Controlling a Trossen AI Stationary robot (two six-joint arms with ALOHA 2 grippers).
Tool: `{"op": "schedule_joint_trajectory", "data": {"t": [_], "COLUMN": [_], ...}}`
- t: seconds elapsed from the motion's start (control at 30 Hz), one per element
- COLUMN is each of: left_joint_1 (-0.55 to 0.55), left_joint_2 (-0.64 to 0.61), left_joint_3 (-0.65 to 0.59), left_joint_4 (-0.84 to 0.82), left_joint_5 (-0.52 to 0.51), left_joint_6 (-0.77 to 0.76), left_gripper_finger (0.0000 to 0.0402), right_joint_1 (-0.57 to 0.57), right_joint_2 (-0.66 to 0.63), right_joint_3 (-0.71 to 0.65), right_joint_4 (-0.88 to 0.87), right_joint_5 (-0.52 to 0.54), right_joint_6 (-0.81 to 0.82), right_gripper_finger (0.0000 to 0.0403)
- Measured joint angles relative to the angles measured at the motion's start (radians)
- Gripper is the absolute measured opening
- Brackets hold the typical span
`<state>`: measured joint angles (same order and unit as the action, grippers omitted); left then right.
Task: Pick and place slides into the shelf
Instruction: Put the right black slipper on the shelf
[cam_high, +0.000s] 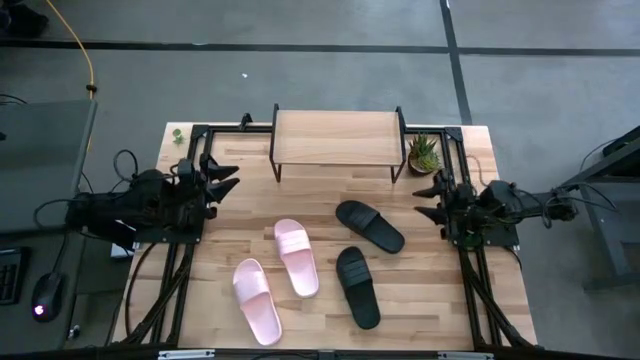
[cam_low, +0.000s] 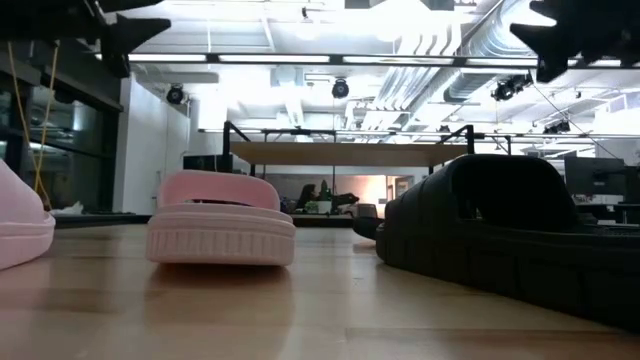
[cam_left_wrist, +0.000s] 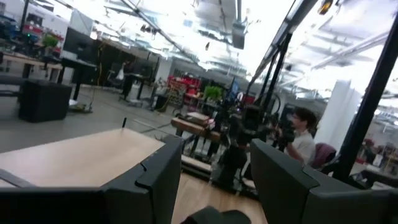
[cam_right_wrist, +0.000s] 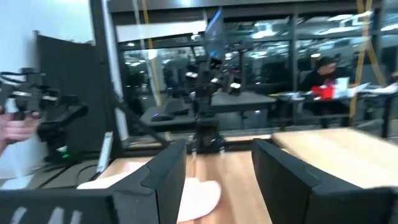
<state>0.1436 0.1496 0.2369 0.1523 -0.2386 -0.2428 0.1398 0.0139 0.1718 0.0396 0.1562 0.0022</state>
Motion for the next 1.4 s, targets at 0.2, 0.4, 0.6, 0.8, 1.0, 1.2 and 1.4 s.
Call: {"op": "schedule_joint_trajectory", "data": {"t": [0.2, 0.4, 0.6, 0.8, 1.0, 1.2, 1.4], "left_joint_1": [0.0, 0.0, 0.0, 0.0, 0.0, 0.0, 0.0], "left_joint_2": [0.109, 0.207, 0.248, 0.248, 0.248, 0.248, 0.248], "left_joint_3": [0.113, 0.212, 0.243, 0.242, 0.242, 0.242, 0.242], "left_joint_4": [-0.057, -0.135, -0.133, -0.145, -0.145, -0.145, -0.147], "left_joint_5": [-0.001, 0.061, 0.107, 0.092, 0.069, 0.062, 0.062], "left_joint_6": [-0.013, -0.018, -0.017, -0.017, -0.016, -0.016, 0.01], "left_gripper_finger": [0.0175, 0.0175, 0.0175, 0.0175, 0.0175, 0.0175, 0.0175], "right_joint_1": [0.0, 0.0, 0.0, 0.0, 0.002, 0.073, 0.188], "right_joint_2": [0.037, 0.177, 0.39, 0.597, 0.757, 0.867, 0.943], "right_joint_3": [0.166, 0.325, 0.453, 0.524, 0.587, 0.635, 0.652], "right_joint_4": [-0.108, -0.133, -0.147, -0.244, -0.364, -0.449, -0.524], "right_joint_5": [0.088, 0.099, 0.106, 0.224, 0.316, 0.427, 0.594], "right_joint_6": [-0.091, -0.138, -0.247, -0.292, -0.292, -0.295, -0.291], "right_gripper_finger": [0.0176, 0.0176, 0.0176, 0.0176, 0.0176, 0.0176, 0.0176]}}
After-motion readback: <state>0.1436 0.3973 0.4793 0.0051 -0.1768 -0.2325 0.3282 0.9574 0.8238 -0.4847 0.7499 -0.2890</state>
